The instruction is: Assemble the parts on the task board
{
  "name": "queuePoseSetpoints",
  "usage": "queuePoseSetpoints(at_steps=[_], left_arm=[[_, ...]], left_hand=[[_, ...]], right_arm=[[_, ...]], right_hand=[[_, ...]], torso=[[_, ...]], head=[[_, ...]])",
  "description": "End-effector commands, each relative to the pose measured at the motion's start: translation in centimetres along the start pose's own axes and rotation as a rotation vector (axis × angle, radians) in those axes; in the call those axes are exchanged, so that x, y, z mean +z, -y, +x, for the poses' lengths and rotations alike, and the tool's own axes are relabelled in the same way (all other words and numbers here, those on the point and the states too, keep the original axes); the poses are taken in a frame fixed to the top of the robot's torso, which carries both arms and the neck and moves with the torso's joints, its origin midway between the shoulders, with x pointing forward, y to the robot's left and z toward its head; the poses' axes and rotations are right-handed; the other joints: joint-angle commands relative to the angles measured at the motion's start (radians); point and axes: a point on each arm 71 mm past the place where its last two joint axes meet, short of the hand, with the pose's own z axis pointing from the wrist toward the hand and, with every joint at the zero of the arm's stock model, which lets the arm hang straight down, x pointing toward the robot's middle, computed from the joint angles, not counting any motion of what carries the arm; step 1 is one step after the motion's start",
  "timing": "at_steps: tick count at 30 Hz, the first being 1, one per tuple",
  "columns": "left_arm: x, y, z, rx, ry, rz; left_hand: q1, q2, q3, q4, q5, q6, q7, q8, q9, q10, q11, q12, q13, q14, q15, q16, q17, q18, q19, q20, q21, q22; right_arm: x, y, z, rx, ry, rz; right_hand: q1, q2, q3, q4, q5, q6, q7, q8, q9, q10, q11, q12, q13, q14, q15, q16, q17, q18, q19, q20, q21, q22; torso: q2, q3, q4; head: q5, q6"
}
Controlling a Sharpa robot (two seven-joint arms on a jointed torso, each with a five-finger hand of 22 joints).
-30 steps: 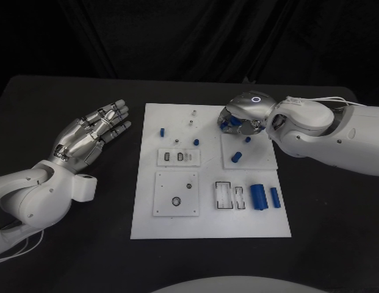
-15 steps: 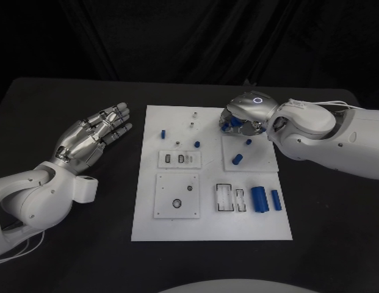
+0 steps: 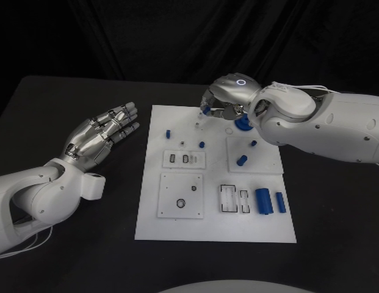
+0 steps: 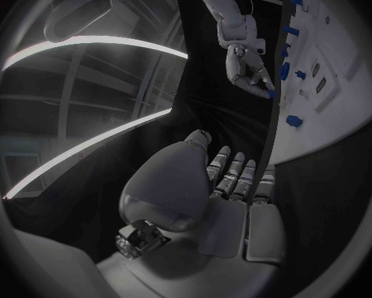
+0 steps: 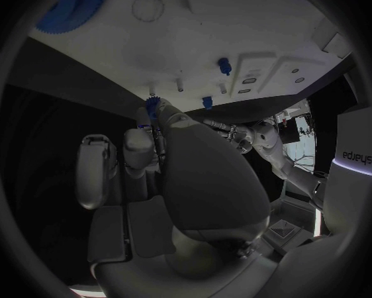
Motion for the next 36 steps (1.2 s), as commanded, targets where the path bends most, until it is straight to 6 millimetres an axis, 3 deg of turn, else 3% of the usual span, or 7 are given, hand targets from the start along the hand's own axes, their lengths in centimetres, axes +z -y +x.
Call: queuePoseSetpoints(at_steps=[1,11,14,16,27,36], left_arm=[[-0.2,1.8,0.2,-0.012,-0.02,0.267],[0.0,1.7,0.4,-0.017,-0.026,0.264],[0.0,1.7,0.4,-0.018,-0.027,0.264],[0.0,1.7,0.4,-0.018,-0.028,0.264],[0.0,1.7,0.5,-0.021,-0.031,0.262],[0.1,1.7,0.6,-0.025,-0.035,0.26]], left_hand=[[0.011,-0.003,0.007,-0.002,0.005,0.01,0.002,0.007,0.002,0.0,0.008,0.004,0.001,0.001,0.006,0.005,0.002,0.014,0.003,0.008,0.002,0.001],[0.011,-0.003,0.009,-0.003,0.006,0.012,0.004,0.007,0.002,0.001,0.009,0.006,0.002,0.002,0.007,0.007,0.002,0.014,0.003,0.008,0.002,0.001],[0.012,-0.003,0.009,-0.003,0.006,0.012,0.004,0.007,0.002,0.001,0.009,0.006,0.002,0.002,0.008,0.007,0.002,0.014,0.004,0.008,0.002,0.001],[0.012,-0.003,0.01,-0.004,0.006,0.013,0.004,0.007,0.002,0.001,0.009,0.006,0.001,0.003,0.008,0.007,0.002,0.014,0.004,0.008,0.002,0.001],[0.013,-0.002,0.013,-0.005,0.007,0.014,0.005,0.008,0.002,0.002,0.011,0.007,0.002,0.004,0.009,0.01,0.002,0.013,0.004,0.009,0.002,0.001],[0.014,-0.001,0.017,-0.006,0.007,0.016,0.007,0.008,0.002,0.003,0.012,0.009,0.002,0.004,0.011,0.011,0.002,0.012,0.004,0.009,0.002,0.001]], right_arm=[[0.7,0.4,-0.1,0.043,0.002,0.021],[1.8,1.0,0.3,0.035,-0.028,0.055],[1.8,1.1,0.4,0.034,-0.032,0.058],[1.8,1.1,0.5,0.034,-0.036,0.06],[1.7,1.0,0.7,0.037,-0.042,0.061],[1.4,0.8,0.8,0.046,-0.034,0.056]], right_hand=[[0.0,-0.005,0.009,-0.001,0.009,-0.006,0.001,-0.005,0.002,0.027,-0.017,-0.004,0.0,0.006,0.002,0.002,-0.002,-0.01,0.004,-0.002,0.003,0.035],[-0.009,-0.015,0.015,0.002,0.016,-0.02,0.006,-0.017,0.004,0.019,-0.01,-0.023,-0.001,0.002,0.007,-0.005,-0.007,-0.009,0.001,0.002,-0.002,0.031],[-0.011,-0.016,0.017,0.002,0.017,-0.024,0.008,-0.021,0.004,0.016,-0.009,-0.028,-0.001,0.001,0.008,-0.006,-0.008,-0.009,0.0,0.003,-0.003,0.03],[-0.011,-0.016,0.018,0.002,0.017,-0.024,0.008,-0.021,0.004,0.016,-0.008,-0.028,-0.001,0.001,0.008,-0.005,-0.007,-0.009,0.0,0.003,-0.003,0.031],[-0.013,-0.018,0.021,0.003,0.017,-0.029,0.009,-0.026,0.005,0.012,-0.006,-0.035,-0.001,0.0,0.01,-0.007,-0.008,-0.009,-0.001,0.005,-0.004,0.031],[-0.013,-0.02,0.023,0.002,0.017,-0.031,0.01,-0.028,0.005,0.012,-0.005,-0.037,-0.001,0.001,0.011,-0.005,-0.004,-0.009,0.0,0.005,-0.003,0.032]], torso=[[0.0,-0.0021,0.0025],[0.003,-0.0011,0.0077],[0.002,-0.0005,0.0056],[0.002,-0.0016,0.0078],[0.002,0.0008,0.0],[0.001,0.0005,0.0042]], head=[[-0.003,-0.001],[-0.008,0.003],[-0.007,0.001],[-0.009,0.001],[0.0,-0.002],[-0.004,-0.006]])
